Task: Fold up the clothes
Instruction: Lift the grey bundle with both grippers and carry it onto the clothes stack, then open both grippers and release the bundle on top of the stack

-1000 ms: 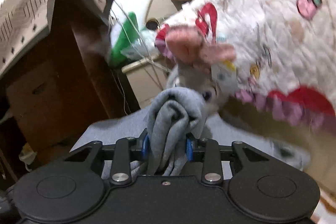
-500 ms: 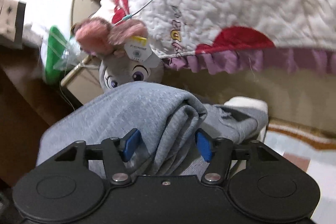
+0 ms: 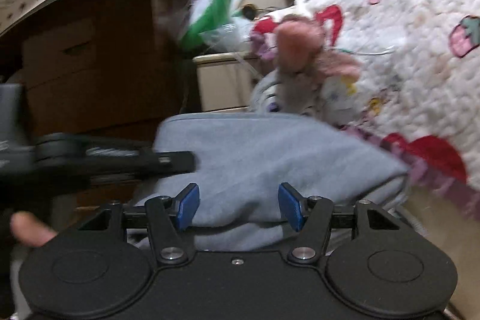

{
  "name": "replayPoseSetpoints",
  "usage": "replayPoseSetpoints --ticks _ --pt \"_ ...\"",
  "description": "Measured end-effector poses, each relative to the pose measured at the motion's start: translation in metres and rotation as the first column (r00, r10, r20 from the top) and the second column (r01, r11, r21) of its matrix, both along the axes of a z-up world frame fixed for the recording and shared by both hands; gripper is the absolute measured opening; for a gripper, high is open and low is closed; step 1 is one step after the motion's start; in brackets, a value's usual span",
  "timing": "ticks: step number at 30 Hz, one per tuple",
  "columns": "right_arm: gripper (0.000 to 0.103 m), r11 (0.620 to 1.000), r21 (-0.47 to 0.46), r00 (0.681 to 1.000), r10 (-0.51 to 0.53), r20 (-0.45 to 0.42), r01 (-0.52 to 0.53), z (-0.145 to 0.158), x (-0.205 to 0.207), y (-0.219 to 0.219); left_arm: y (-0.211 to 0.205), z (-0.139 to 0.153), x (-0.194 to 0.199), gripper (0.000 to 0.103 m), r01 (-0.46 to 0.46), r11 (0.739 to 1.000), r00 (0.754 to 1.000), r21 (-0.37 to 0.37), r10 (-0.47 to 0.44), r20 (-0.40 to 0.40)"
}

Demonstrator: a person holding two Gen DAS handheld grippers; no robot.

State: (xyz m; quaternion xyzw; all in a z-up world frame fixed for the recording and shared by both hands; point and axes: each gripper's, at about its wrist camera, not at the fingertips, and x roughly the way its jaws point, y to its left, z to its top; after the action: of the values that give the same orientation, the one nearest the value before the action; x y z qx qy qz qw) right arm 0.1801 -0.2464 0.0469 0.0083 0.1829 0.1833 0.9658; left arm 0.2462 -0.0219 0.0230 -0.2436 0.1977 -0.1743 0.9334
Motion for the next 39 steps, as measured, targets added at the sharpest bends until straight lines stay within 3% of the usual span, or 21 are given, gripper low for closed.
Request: replayPoseSetpoints --ticks 5,7,10,12,15,17,20,22,24,26,31,34,39 --pt "0.065 0.996 -0.036 0.996 0.084 0.005 -0.084 -0.017 -0.005 0.013 0.012 -0.012 0.001 0.003 -0.083 0.996 0.997 -0.026 0.083 -0.001" --pt "0.065 0.993 -0.021 0.993 0.119 -0.018 -0.119 -0.014 -0.005 0.005 0.012 -0.014 0.005 0.003 -0.088 0.996 0.996 -0.033 0.088 0.007" --pt "0.062 0.992 0.006 0.992 0.128 0.014 -0.128 0.000 -0.013 -0.012 0.014 -0.013 0.006 0.003 -0.101 0.993 0.995 -0.054 0.102 0.017" --pt "0.063 1.000 0.014 0.997 0.016 0.072 -0.017 0.011 -0.013 -0.024 0.013 -0.013 0.007 0.003 -0.086 0.995 0.996 -0.056 0.087 0.020" --pt "0.063 0.994 -0.060 0.995 -0.083 0.063 0.087 0.009 0.015 -0.040 0.012 -0.012 0.007 0.003 -0.064 0.996 0.998 -0.059 0.066 0.023" --pt "0.053 0.986 -0.107 0.991 -0.126 0.036 0.129 0.000 0.035 -0.051 0.012 -0.012 0.007 0.003 -0.050 0.997 0.998 -0.062 0.051 0.026" --pt "0.053 0.968 -0.132 0.977 -0.212 0.021 0.213 -0.010 0.046 -0.057 0.011 -0.012 0.008 0.003 -0.028 0.998 0.999 -0.065 0.030 0.030" --pt "0.053 0.960 -0.102 0.965 -0.259 0.034 0.261 -0.006 0.039 -0.060 0.010 -0.009 0.005 0.003 -0.067 0.997 0.997 -0.040 0.069 0.042" --pt "0.061 0.962 0.000 0.962 -0.273 0.002 0.273 -0.002 0.031 -0.064 0.010 -0.006 0.002 0.003 -0.109 0.994 0.992 -0.016 0.109 0.055" --pt "0.064 0.973 0.035 0.974 -0.226 -0.013 0.226 -0.001 0.026 -0.062 0.012 -0.005 -0.001 0.003 -0.154 0.988 0.986 -0.005 0.154 0.071" --pt "0.066 0.997 0.006 0.997 -0.080 0.002 0.080 -0.006 0.006 -0.027 0.026 -0.010 -0.003 0.003 -0.239 0.970 0.968 -0.043 0.241 0.069" --pt "0.081 0.999 -0.006 0.999 0.045 -0.028 -0.045 -0.014 -0.006 -0.003 0.025 -0.011 -0.001 0.003 -0.242 0.970 0.969 -0.020 0.242 0.049" --pt "0.075 0.997 -0.026 0.994 0.073 -0.082 -0.075 -0.034 -0.022 0.020 0.030 -0.006 -0.003 0.003 -0.215 0.977 0.976 -0.009 0.215 0.024"
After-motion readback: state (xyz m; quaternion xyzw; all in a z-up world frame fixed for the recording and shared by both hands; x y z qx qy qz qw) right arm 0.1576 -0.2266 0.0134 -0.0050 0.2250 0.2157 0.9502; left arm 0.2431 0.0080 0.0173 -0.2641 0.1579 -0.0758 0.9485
